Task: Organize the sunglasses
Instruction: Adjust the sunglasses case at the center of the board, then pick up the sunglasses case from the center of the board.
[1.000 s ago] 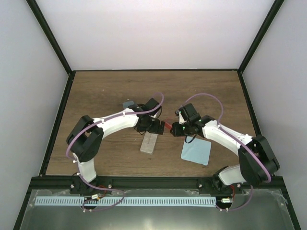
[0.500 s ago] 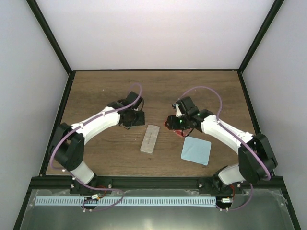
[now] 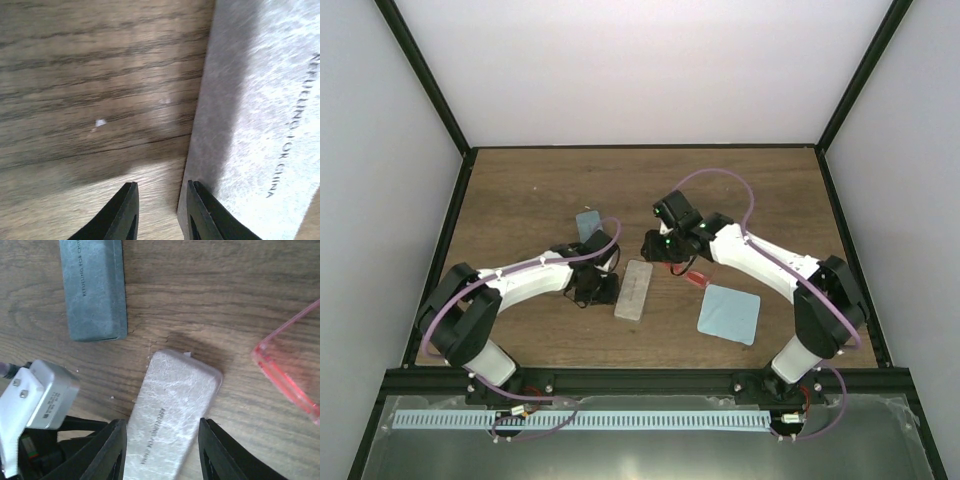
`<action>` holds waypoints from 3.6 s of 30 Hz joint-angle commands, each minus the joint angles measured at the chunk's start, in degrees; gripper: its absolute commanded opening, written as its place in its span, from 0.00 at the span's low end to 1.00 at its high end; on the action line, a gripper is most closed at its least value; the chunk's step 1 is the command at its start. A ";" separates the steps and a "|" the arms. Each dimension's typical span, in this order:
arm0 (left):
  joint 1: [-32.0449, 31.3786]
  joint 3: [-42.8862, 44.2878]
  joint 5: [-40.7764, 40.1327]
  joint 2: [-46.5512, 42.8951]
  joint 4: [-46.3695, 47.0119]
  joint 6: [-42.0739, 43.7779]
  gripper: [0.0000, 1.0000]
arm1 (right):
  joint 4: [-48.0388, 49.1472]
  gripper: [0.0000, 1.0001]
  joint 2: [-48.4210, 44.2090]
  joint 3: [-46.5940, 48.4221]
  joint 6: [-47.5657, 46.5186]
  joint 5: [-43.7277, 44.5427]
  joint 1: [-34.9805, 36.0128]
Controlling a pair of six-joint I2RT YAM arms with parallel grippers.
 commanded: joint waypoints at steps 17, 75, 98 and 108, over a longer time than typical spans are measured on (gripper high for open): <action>8.86 -3.67 3.91 -17.13 4.07 -1.02 0.58 | -13.96 0.79 14.51 13.90 -4.09 15.27 11.75; 19.95 -9.72 7.08 -24.45 4.11 2.53 0.73 | -15.61 0.69 22.02 17.66 -4.59 16.10 13.10; 19.84 -11.77 11.68 -21.26 9.07 1.06 0.73 | -6.49 0.39 9.12 12.28 -2.68 3.47 6.56; 19.86 -10.47 26.10 -19.26 19.83 -2.24 0.73 | 12.68 0.39 -1.90 1.05 -6.62 -23.07 -2.06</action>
